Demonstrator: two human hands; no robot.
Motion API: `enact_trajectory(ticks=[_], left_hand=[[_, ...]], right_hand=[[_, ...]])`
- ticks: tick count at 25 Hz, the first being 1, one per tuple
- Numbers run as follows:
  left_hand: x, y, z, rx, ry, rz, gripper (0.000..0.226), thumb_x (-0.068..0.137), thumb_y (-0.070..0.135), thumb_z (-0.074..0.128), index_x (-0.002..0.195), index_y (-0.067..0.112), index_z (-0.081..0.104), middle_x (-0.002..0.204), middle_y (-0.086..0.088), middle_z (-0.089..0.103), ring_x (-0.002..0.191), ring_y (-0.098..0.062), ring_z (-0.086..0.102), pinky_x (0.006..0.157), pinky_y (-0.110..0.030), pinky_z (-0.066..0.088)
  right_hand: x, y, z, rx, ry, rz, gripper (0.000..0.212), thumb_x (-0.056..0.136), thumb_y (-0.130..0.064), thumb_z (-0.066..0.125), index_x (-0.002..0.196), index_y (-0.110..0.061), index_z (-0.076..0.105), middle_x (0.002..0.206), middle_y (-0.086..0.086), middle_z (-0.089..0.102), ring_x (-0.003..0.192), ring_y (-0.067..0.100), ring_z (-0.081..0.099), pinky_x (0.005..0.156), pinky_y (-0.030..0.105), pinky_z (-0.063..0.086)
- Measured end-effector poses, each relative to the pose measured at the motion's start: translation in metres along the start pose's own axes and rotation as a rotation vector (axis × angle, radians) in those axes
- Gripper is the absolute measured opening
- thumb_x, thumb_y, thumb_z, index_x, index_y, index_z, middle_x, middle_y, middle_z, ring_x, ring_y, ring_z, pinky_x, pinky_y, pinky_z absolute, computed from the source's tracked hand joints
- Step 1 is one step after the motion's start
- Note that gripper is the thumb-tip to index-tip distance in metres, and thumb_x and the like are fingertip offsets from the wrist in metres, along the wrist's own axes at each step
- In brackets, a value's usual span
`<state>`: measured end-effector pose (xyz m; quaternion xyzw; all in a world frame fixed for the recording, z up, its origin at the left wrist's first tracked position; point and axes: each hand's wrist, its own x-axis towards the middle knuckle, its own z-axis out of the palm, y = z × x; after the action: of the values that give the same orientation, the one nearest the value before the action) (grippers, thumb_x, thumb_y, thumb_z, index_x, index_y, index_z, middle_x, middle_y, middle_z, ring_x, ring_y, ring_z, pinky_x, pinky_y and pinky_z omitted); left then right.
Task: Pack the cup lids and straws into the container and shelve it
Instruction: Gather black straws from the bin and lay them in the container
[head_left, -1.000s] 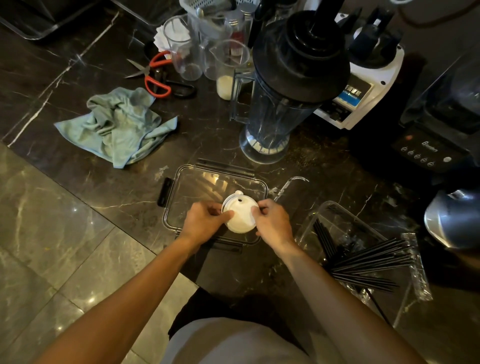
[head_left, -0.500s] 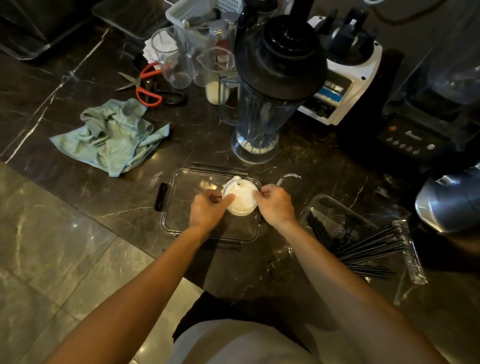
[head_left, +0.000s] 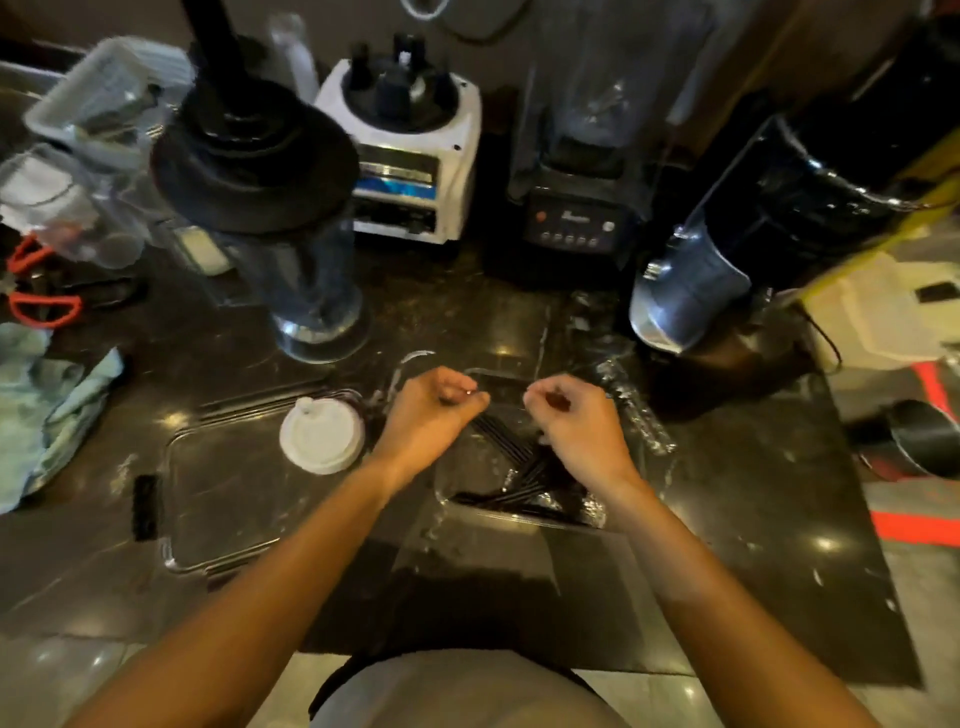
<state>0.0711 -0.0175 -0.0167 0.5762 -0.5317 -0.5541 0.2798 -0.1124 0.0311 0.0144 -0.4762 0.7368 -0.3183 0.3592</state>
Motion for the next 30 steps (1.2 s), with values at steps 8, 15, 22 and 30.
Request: enact_trajectory(ticks=[8,15,22,30], left_hand=[[0.004,0.004,0.083,0.216,-0.295,0.003,0.043,0.081,0.029,0.085,0.117,0.019,0.066,0.1,0.005,0.068,0.096,-0.011,0.068,0.087,-0.027,0.055],[0.008,-0.006,0.115,0.494,-0.325,0.008,0.109,0.054,0.056,0.09,0.142,0.02,0.038,0.137,-0.003,0.057,0.123,-0.022,0.059,0.104,-0.046,0.052],[0.007,-0.01,0.13,0.62,-0.322,0.028,0.11,0.055,0.048,0.095,0.144,0.018,0.038,0.141,-0.005,0.054,0.134,-0.027,0.049,0.11,-0.051,0.046],[0.013,-0.017,0.135,0.612,-0.43,0.074,0.064,0.07,0.033,0.091,0.126,0.022,0.061,0.12,0.004,0.071,0.113,-0.016,0.067,0.096,-0.04,0.057]], right_hand=[[-0.041,0.071,-0.061,0.098,0.161,0.199,0.014,0.095,-0.028,0.071,0.083,-0.034,0.075,0.07,-0.007,0.072,0.069,0.016,0.069,0.073,0.05,0.061],[-0.041,0.096,-0.086,-0.111,0.379,0.206,0.022,0.095,-0.025,0.072,0.115,-0.017,0.07,0.113,0.003,0.061,0.091,0.015,0.061,0.082,0.031,0.047],[-0.012,0.11,-0.085,-0.057,0.317,0.379,0.03,0.097,-0.033,0.069,0.12,-0.014,0.069,0.107,0.001,0.069,0.1,0.023,0.068,0.085,0.034,0.051],[-0.02,0.114,-0.083,0.101,0.249,0.337,0.015,0.098,-0.026,0.067,0.085,-0.02,0.07,0.074,0.006,0.069,0.065,0.014,0.058,0.066,0.04,0.049]])
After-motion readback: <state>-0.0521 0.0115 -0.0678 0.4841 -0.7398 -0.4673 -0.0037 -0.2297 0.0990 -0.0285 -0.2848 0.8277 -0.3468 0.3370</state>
